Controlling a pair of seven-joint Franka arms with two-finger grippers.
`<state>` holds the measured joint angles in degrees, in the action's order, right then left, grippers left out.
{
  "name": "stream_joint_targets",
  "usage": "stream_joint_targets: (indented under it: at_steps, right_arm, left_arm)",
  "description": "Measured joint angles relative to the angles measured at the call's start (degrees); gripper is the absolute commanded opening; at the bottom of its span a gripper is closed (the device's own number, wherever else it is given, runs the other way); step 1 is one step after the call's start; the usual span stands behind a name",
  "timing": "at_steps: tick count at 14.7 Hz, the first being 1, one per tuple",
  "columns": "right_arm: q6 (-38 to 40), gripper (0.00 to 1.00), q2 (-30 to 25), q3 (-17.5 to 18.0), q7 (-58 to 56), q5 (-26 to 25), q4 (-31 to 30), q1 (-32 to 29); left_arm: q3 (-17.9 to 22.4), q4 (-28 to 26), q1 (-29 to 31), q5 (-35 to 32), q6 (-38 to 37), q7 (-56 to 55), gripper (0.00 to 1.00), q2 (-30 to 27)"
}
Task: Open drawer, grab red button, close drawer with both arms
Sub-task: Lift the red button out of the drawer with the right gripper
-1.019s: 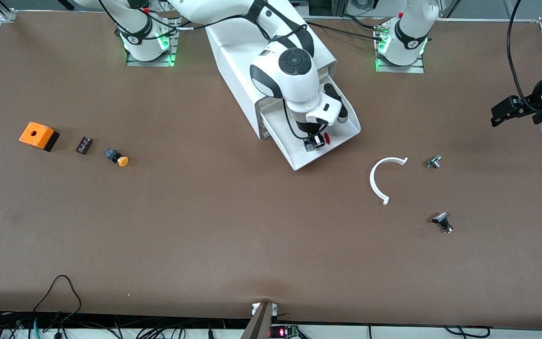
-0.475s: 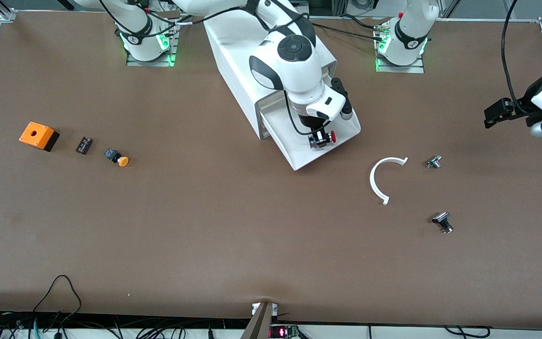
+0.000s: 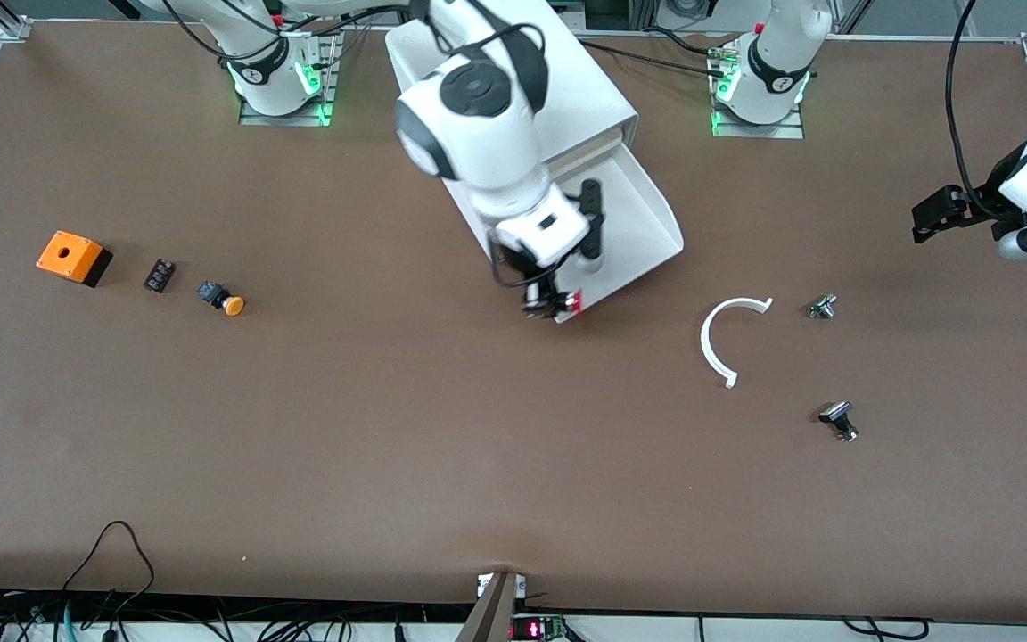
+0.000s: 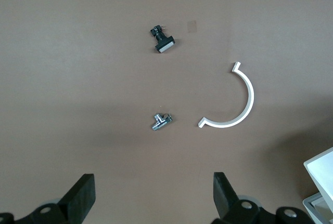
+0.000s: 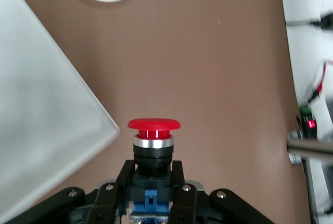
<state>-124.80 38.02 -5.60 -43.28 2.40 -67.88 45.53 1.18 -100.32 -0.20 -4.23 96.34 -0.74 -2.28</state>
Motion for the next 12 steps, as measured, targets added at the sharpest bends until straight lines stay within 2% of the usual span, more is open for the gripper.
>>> stream_joint_targets:
  at_steps: [4,9,12]
  right_arm:
    - [0.1,0.18,-0.1,-1.0,5.7,0.2,-4.1,-5.1]
    - [0.1,0.18,-0.2,-4.5,12.0,0.2,-12.6,-6.0]
    - [0.0,0.18,-1.5,-5.2,12.7,0.2,-18.9,-9.2]
  left_arm:
    - [0.0,0.0,0.0,0.0,-0.3,0.0,1.0,0.0]
    - [-2.2,0.0,-0.4,0.0,-0.5,0.0,1.0,0.1]
    - [-2.9,0.1,-0.5,0.0,-0.6,0.0,1.0,0.8]
